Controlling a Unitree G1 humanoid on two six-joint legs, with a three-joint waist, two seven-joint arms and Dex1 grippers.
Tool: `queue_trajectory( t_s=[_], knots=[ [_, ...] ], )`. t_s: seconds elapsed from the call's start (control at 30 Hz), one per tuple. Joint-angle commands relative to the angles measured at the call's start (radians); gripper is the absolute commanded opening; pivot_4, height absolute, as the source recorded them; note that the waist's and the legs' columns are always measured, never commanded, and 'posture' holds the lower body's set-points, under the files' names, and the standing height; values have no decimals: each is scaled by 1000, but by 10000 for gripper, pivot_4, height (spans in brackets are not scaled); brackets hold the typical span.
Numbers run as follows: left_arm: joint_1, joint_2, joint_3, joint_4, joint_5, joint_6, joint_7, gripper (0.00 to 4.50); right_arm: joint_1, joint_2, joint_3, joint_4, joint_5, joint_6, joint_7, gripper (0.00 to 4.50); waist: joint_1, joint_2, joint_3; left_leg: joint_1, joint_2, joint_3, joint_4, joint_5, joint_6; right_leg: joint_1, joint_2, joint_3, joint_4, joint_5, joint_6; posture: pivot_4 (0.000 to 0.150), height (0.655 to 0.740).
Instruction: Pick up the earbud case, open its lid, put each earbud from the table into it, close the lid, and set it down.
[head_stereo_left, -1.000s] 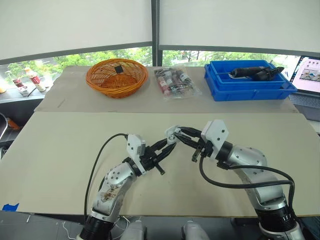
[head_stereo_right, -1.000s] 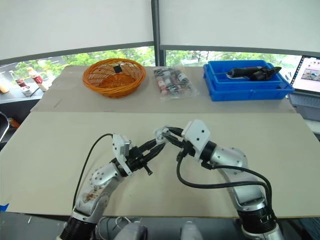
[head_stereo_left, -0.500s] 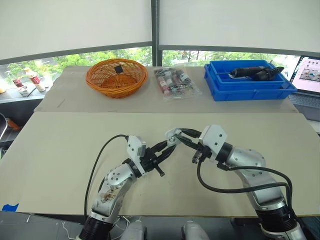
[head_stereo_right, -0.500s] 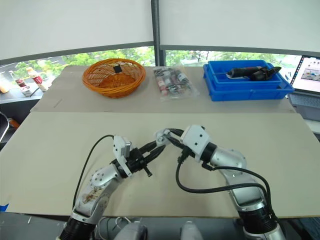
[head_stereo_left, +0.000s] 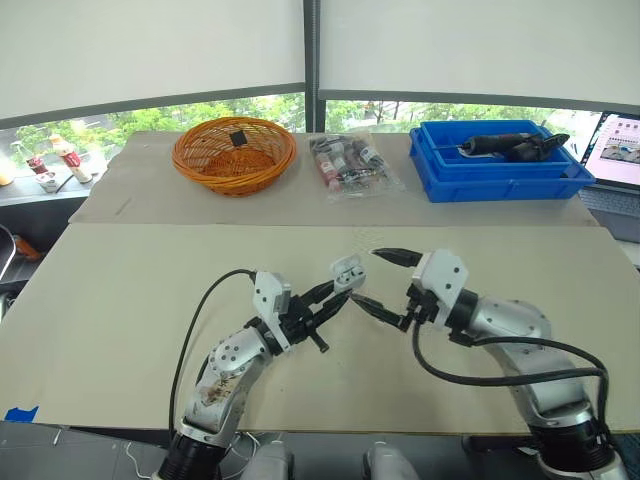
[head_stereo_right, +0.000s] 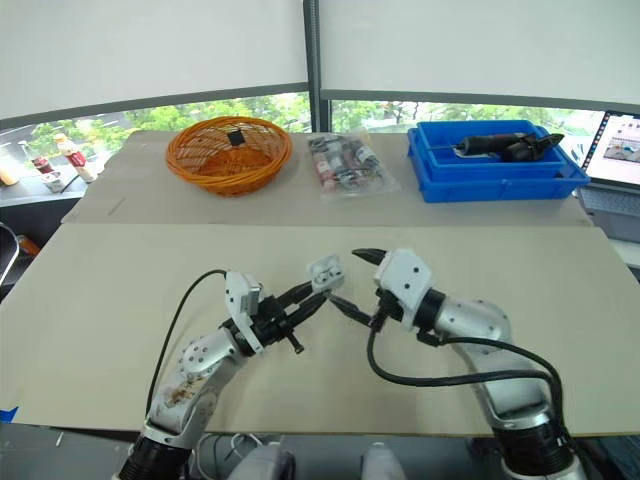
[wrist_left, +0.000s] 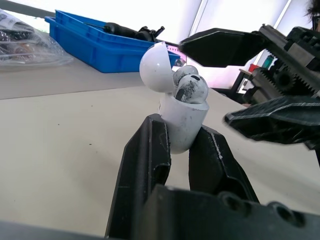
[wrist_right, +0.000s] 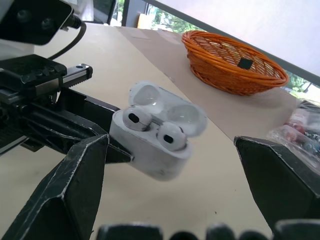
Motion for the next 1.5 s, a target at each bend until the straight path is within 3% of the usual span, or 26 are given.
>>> queue_trajectory(
  t_s=[0.03, 0.1, 0.13, 0.3, 0.53, 0.57, 1.0, 1.1, 1.3, 1.47, 1.5],
  knots=[
    [-19, 18, -4, -20, -33, -10, -58, 5048, -8, -81, -135, -53, 103, 96, 26, 45000, -1, 0, 0, 0, 0, 0, 0, 0, 0, 0, 0, 0, 0, 0, 0, 1500, 7400],
    [-32, 38, -19, -18, -57, 5, -118, 5048, -20, -135, -166, -44, 124, 123, 47, 45000, -3, 0, 0, 0, 0, 0, 0, 0, 0, 0, 0, 0, 0, 0, 0, 1500, 7400],
    [-41, 50, -36, -19, -78, 28, -161, 5048, -45, -174, -172, -23, 132, 142, 71, 42524, -4, 0, 0, 0, 0, 0, 0, 0, 0, 0, 0, 0, 0, 0, 0, 1500, 7400],
    [-96, 83, -100, -1, -140, 111, -307, 5048, -202, -286, -78, 136, 77, 127, 175, 26297, -7, 0, 0, 0, 0, 1, 0, 0, 0, 0, 0, 0, 0, 0, 0, 1500, 7400],
    [-184, 56, -111, 99, -132, 100, -374, 5048, -381, -290, 96, 268, 46, 144, 327, 1966, -6, 0, 0, 0, 1, 1, 0, 0, 1, 0, 1, 0, -1, 0, 0, 1500, 7400],
    [-193, 53, -111, 108, -130, 98, -380, 5048, -387, -294, 111, 270, 50, 145, 352, 133, -4, 0, 0, 0, 1, 1, 0, 0, 1, 0, 1, 0, -1, 0, 0, 1500, 7400],
    [-219, 45, -90, 179, -82, 81, -366, 5048, -271, -372, 46, 15, 261, 368, 438, 0, -1, 0, 0, -2, 0, 0, 3, -1, 2, 0, 0, -1, 0, 0, 0, 1500, 7400],
    [-255, 45, -85, 215, -105, 189, -353, 5048, -208, -394, 8, -18, 278, 384, 421, 0, 2, 0, 0, -2, 0, 0, 4, -1, 2, 0, 0, -1, 0, 0, 0, 1500, 7400],
    [-391, 17, -31, 348, -189, 590, -270, 5048, -97, -391, -48, -45, 228, 355, 318, 0, 5, -1, 1, -2, 0, 0, 5, -1, 2, 0, 1, -1, 1, 0, 0, 1500, 7400],
    [-469, 55, -72, 439, -152, 667, -337, 5048, -18, -392, -60, -71, 201, 319, 280, 0, -2, -1, 1, -2, 0, 0, 4, -2, 3, 0, 1, -2, 1, 0, 0, 1500, 7400],
    [-478, 71, -80, 452, -135, 654, -348, 10048, -9, -391, -62, -75, 200, 315, 274, 0, -4, -1, 1, -2, 0, 0, 4, -2, 3, -1, 1, -1, 1, 0, 0, 1500, 7400]
  ],
)
